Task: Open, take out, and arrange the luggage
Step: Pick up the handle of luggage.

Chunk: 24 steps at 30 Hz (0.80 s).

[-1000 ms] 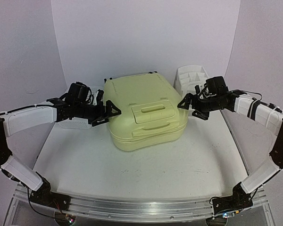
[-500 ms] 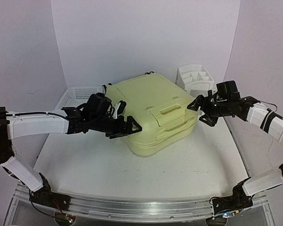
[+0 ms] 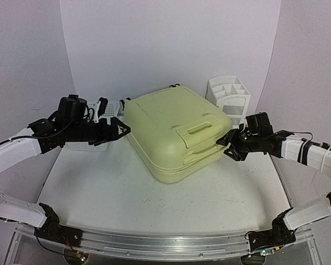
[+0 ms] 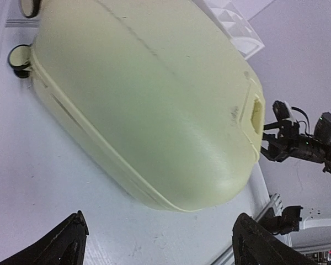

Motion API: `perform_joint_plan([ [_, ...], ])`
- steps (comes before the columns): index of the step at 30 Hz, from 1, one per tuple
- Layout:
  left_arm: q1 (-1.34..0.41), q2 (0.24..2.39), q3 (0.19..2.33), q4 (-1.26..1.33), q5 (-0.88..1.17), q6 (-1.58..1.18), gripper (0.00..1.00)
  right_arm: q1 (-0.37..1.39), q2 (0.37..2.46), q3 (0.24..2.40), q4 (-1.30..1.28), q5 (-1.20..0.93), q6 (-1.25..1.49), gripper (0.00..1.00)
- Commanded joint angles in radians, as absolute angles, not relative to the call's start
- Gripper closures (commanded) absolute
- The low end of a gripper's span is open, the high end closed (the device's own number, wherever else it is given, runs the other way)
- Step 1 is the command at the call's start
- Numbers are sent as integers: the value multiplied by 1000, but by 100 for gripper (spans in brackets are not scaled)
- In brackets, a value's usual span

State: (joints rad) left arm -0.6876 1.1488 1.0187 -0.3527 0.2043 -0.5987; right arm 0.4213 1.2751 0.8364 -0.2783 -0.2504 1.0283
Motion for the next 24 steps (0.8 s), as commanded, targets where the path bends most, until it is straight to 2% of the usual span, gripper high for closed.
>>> perform_joint_plan([
  [1,-612,1107,1033,-474,165,-533,8,449,1318,843,-113,-280,1067,44],
  [6,-563,1095,1028,-503,161,-522,8,481,1363,853,-70,-266,1095,43],
  [11,-533,1099,1020,-505,157,-524,8,501,1390,779,98,-247,1165,44],
  [16,-522,1109,1020,-506,133,-502,8,503,1423,739,198,-240,1204,50],
  [22,-522,1110,1023,-503,96,-453,8,502,1419,745,144,-211,1193,65],
  [24,-522,1109,1021,-495,91,-437,8,502,1407,737,118,-179,1206,74],
])
